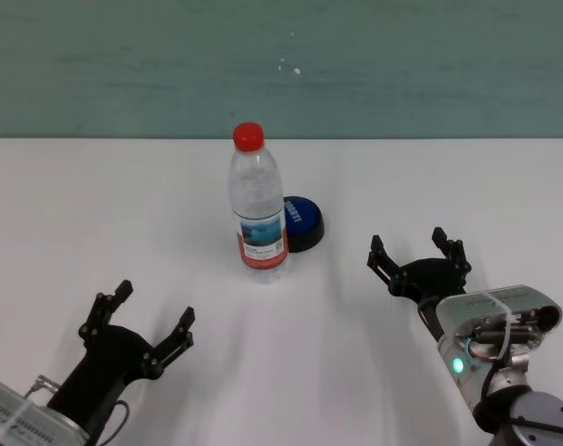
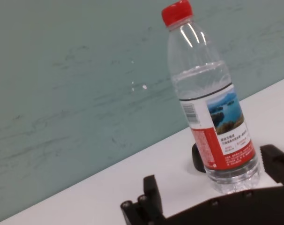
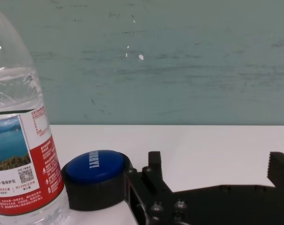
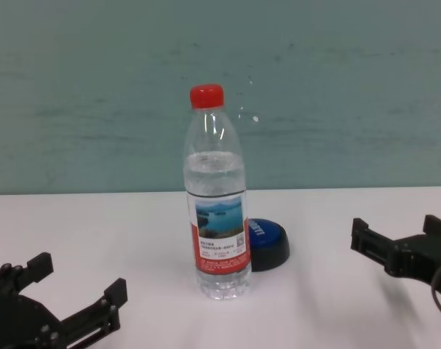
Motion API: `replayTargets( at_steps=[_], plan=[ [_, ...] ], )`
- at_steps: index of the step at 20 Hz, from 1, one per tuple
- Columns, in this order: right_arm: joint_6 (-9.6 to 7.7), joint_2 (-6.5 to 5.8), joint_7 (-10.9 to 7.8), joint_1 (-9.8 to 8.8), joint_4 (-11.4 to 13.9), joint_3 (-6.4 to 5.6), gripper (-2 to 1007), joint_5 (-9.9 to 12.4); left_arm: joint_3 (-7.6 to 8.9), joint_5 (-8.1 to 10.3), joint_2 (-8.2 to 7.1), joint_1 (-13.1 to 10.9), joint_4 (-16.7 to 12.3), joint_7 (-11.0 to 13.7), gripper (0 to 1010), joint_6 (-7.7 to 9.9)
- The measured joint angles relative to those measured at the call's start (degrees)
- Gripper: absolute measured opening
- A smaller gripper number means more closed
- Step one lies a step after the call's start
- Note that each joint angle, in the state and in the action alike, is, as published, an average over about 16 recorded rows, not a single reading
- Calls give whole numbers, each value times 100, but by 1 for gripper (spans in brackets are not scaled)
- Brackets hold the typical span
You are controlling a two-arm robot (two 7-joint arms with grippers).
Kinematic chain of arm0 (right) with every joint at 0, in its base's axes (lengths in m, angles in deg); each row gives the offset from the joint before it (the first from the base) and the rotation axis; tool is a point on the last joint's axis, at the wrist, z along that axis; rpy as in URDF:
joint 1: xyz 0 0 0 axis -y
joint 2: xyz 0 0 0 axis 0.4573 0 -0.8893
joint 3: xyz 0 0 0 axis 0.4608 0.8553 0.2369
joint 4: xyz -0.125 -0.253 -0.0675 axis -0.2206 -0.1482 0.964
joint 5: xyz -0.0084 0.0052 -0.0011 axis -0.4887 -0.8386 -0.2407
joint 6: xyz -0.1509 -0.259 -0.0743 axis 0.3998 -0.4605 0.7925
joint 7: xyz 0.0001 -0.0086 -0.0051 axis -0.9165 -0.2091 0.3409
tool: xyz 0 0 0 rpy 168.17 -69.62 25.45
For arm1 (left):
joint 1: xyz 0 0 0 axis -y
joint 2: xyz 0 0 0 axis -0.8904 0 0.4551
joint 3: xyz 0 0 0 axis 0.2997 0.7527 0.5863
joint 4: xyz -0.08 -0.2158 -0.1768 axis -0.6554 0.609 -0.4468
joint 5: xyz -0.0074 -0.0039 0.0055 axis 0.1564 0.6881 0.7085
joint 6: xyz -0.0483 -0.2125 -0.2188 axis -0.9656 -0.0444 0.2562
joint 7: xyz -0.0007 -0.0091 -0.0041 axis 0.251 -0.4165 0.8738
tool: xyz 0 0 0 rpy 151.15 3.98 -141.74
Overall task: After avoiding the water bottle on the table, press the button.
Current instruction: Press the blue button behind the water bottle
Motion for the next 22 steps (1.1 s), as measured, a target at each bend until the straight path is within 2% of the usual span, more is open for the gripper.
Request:
replayTargets(
  at_steps=[6, 12, 22],
  plan=[
    [9, -30, -91, 0, 69, -10, 1004, -44, 0, 0, 0, 0, 0, 0, 1000, 0],
    [-33, -113, -320, -4, 257, -52, 1004, -109, 0, 1, 0, 0, 0, 0, 1000, 0],
    [-193, -407, -1034, -109, 818, -143, 1004, -140, 0, 0, 0, 0, 0, 0, 1000, 1]
  ],
)
